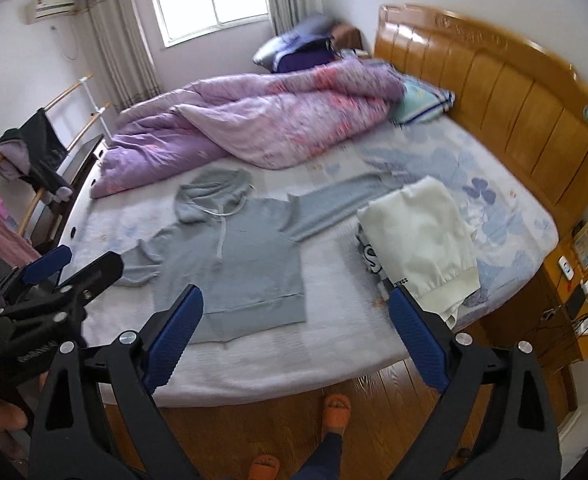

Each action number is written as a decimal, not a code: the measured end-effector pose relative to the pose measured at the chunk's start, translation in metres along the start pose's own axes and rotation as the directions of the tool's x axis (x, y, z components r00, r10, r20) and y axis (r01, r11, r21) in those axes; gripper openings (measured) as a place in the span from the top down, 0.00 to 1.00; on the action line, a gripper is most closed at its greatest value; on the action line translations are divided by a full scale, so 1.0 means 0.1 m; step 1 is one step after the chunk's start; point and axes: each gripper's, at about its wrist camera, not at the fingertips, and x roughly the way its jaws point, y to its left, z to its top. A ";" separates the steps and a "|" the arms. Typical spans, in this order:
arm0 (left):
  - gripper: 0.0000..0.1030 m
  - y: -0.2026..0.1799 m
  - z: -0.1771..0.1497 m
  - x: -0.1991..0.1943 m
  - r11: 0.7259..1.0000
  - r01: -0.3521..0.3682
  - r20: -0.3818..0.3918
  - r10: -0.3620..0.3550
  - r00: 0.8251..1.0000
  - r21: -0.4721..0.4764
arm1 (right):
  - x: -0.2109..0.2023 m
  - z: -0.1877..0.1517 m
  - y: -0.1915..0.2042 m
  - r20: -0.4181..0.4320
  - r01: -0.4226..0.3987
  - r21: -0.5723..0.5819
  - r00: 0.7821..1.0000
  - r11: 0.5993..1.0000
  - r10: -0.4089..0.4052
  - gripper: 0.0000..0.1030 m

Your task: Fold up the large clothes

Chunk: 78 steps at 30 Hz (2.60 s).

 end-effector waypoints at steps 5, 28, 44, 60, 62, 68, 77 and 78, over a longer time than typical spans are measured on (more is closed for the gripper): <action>0.05 0.06 -0.06 -0.71 0.999 -0.043 0.046 0.042 0.998 0.027 | -0.66 -0.10 0.25 0.049 -0.026 -0.011 0.998 1.000 0.027 0.12; 0.05 -0.94 -0.74 -2.68 0.986 -0.164 0.198 0.166 0.966 -0.029 | -2.21 -0.80 -0.09 0.216 -0.026 -0.192 0.974 0.981 0.068 0.11; 0.05 -1.15 -0.92 -3.26 0.976 -0.217 0.255 0.218 0.942 -0.035 | -2.69 -1.02 -0.04 0.254 -0.078 -0.203 0.959 0.976 0.129 0.11; 0.05 -0.87 -0.84 -3.68 0.975 -0.218 0.314 0.220 0.924 -0.040 | -2.88 -1.04 0.42 0.297 -0.081 -0.208 0.944 0.975 0.141 0.11; 0.05 -0.84 -0.86 -3.74 0.976 -0.213 0.320 0.215 0.923 -0.043 | -2.90 -1.04 0.48 0.301 -0.074 -0.216 0.943 0.973 0.139 0.11; 0.05 -0.74 -0.87 -3.84 0.976 -0.214 0.334 0.217 0.917 -0.045 | -2.94 -1.06 0.62 0.315 -0.064 -0.220 0.940 0.973 0.133 0.11; 0.05 -0.61 -0.85 -3.93 0.980 -0.197 0.341 0.197 0.919 -0.034 | -2.94 -1.08 0.67 0.314 -0.053 -0.217 0.942 0.975 0.121 0.11; 0.05 -0.60 -0.84 -3.94 0.981 -0.191 0.337 0.191 0.922 -0.035 | -2.94 -1.08 0.67 0.313 -0.054 -0.215 0.942 0.975 0.121 0.11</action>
